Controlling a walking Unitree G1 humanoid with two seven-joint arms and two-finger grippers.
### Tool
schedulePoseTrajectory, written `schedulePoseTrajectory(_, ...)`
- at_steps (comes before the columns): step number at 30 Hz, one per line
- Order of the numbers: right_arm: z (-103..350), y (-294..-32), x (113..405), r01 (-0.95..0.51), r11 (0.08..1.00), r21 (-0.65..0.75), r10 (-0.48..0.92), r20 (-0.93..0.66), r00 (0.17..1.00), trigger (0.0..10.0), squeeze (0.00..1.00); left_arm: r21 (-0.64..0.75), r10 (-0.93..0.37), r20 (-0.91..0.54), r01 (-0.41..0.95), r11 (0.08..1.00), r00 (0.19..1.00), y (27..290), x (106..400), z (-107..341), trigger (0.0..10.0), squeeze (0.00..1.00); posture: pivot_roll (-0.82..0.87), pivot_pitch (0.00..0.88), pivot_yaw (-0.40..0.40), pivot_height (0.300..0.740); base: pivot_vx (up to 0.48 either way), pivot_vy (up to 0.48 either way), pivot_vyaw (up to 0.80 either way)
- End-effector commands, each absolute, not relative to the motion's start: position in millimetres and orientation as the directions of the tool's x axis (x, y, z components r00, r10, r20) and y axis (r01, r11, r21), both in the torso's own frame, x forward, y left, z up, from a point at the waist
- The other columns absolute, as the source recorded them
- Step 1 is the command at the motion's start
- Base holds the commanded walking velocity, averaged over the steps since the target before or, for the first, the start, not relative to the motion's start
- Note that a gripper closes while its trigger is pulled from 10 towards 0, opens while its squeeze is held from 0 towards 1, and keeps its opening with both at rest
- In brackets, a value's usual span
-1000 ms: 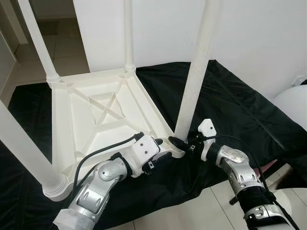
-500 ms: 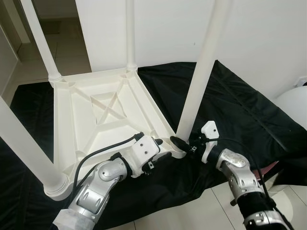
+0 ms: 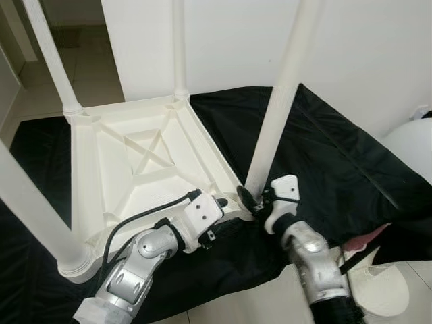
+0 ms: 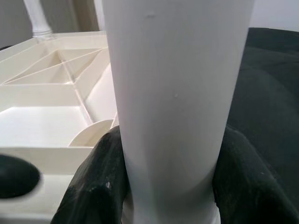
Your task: Building children table
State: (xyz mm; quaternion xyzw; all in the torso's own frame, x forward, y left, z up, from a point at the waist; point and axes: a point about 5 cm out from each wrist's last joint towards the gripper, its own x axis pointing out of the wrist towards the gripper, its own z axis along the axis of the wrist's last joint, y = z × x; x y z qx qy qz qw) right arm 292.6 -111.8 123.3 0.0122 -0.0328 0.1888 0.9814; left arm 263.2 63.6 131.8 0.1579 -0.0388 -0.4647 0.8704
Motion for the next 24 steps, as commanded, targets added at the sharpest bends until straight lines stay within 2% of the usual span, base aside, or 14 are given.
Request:
schedulePoseTrajectory(1, 125.8, -111.1, 290.9, -0.262, 0.962, 0.081, 0.257, 0.068, 0.964, 10.0, 0.0, 0.306, -0.824, -0.087, 0.802, 0.513, 0.56, 62.8, 259.5, 129.0, 10.0, 0.0, -0.06, 0.0, 0.009, 0.74, 0.0, 0.0, 0.0)
schedulePoseTrajectory(7, 128.9, -105.8, 287.9, -0.159, 0.98, 0.118, 0.154, 0.051, 0.987, 10.0, 0.0, 0.304, -0.817, -0.085, 0.795, 0.524, 0.571, 63.6, 258.8, 128.9, 10.0, 0.0, -0.05, 0.0, -0.005, 0.74, 0.0, 0.0, 0.0)
schedulePoseTrajectory(11, 131.9, -100.5, 286.0, -0.141, 0.981, 0.135, 0.134, 0.061, 0.989, 10.0, 0.0, 0.299, -0.811, -0.08, 0.79, 0.535, 0.58, 63.9, 258.6, 129.5, 10.0, 0.0, -0.05, 0.0, 0.0, 0.74, 0.0, 0.0, 0.0)
schedulePoseTrajectory(12, 133.7, -99.6, 285.4, -0.144, 0.979, 0.145, 0.135, 0.068, 0.988, 10.0, 0.18, 0.298, -0.811, -0.08, 0.79, 0.536, 0.58, 64.0, 258.1, 129.5, 10.0, 0.0, -0.05, 0.0, 0.001, 0.74, 0.0, 0.0, 0.0)
schedulePoseTrajectory(13, 133.7, -99.6, 285.4, -0.144, 0.979, 0.145, 0.135, 0.068, 0.988, 10.0, 0.18, 0.298, -0.811, -0.08, 0.79, 0.536, 0.58, 64.0, 258.1, 129.5, 10.0, 0.0, -0.05, 0.0, 0.001, 0.74, 0.0, 0.0, 0.0)
schedulePoseTrajectory(14, 135.5, -100.3, 285.1, -0.143, 0.979, 0.145, 0.133, 0.078, 0.988, 10.0, 1.0, 0.299, -0.812, -0.081, 0.791, 0.534, 0.578, 64.3, 257.7, 129.3, 10.0, 0.0, -0.05, 0.0, 0.001, 0.74, 0.0, 0.0, 0.0)
schedulePoseTrajectory(18, 137.7, -101.5, 284.5, -0.163, 0.973, 0.164, 0.149, 0.094, 0.984, 10.0, 1.0, 0.3, -0.814, -0.084, 0.794, 0.529, 0.574, 64.6, 257.4, 128.9, 10.0, 0.0, -0.05, 0.0, 0.006, 0.74, 0.0, 0.0, 0.0)
schedulePoseTrajectory(20, 139.9, -108.9, 285.0, -0.182, 0.975, 0.125, 0.169, 0.106, 0.98, 10.0, 1.0, 0.302, -0.817, -0.087, 0.796, 0.524, 0.57, 64.6, 257.9, 128.9, 10.0, 0.0, -0.06, 0.0, 0.007, 0.74, 0.0, 0.0, 0.0)
schedulePoseTrajectory(21, 139.1, -114.2, 285.3, -0.211, 0.97, 0.123, 0.2, 0.099, 0.975, 10.0, 0.76, 0.303, -0.819, -0.088, 0.798, 0.52, 0.567, 64.4, 257.9, 128.9, 10.0, 0.0, -0.06, 0.0, 0.004, 0.74, 0.0, 0.0, 0.0)
schedulePoseTrajectory(22, 138.4, -118.0, 285.1, -0.248, 0.962, 0.115, 0.238, 0.094, 0.967, 10.0, 0.0, 0.306, -0.822, -0.089, 0.801, 0.515, 0.563, 64.2, 257.8, 128.9, 10.0, 0.0, -0.06, 0.0, 0.004, 0.74, 0.0, 0.0, 0.0)
schedulePoseTrajectory(24, 138.5, -121.2, 284.8, -0.279, 0.955, 0.1, 0.27, 0.097, 0.958, 10.0, 0.0, 0.307, -0.823, -0.091, 0.802, 0.512, 0.561, 64.2, 257.8, 128.7, 10.0, 0.0, -0.06, 0.0, 0.002, 0.74, 0.0, 0.0, 0.0)
